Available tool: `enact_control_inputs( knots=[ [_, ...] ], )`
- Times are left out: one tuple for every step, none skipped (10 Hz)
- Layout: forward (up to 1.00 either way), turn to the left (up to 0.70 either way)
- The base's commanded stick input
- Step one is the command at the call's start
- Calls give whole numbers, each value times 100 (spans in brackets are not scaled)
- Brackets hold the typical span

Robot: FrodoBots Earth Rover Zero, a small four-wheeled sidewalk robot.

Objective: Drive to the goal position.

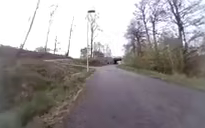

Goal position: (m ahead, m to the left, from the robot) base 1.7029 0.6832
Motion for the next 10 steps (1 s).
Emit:
enact_control_inputs(
  knots=[
    [70,0],
    [70,0],
    [70,0],
    [70,0],
    [70,0],
    [70,0],
    [70,0],
    [70,0],
    [70,0],
    [70,0]
  ],
)
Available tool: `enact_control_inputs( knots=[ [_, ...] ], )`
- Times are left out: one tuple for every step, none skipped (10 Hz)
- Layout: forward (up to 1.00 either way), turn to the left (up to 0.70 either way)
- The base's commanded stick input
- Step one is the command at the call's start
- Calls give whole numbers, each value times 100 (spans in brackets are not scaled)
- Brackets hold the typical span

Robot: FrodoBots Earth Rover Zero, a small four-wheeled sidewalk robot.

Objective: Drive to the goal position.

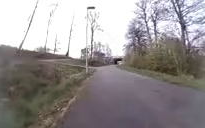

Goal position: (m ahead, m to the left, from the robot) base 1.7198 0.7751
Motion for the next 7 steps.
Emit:
enact_control_inputs(
  knots=[
    [70,0],
    [70,0],
    [70,0],
    [70,0],
    [70,0],
    [70,0],
    [70,0]
  ],
)
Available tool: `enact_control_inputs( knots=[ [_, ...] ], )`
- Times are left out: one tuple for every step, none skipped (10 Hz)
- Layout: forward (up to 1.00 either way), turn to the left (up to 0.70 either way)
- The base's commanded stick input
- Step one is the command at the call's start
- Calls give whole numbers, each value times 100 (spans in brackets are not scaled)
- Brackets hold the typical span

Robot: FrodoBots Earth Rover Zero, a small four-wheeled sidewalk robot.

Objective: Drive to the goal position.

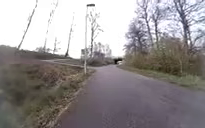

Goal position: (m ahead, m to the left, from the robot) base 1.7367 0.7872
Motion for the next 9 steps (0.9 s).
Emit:
enact_control_inputs(
  knots=[
    [70,0],
    [70,0],
    [70,0],
    [70,0],
    [70,0],
    [70,0],
    [70,0],
    [70,0],
    [70,0]
  ],
)
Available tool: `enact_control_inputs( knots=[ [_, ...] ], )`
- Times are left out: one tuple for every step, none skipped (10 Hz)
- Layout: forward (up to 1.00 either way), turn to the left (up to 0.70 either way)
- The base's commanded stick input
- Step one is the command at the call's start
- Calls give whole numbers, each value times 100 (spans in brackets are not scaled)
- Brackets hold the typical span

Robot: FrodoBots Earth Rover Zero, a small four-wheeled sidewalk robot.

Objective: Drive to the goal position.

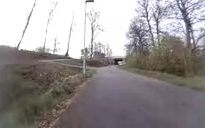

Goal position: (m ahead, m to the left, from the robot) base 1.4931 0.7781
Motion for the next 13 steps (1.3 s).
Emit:
enact_control_inputs(
  knots=[
    [70,0],
    [70,0],
    [70,0],
    [70,0],
    [70,0],
    [70,0],
    [70,0],
    [70,0],
    [70,0],
    [70,0],
    [70,0],
    [70,0],
    [70,0]
  ],
)
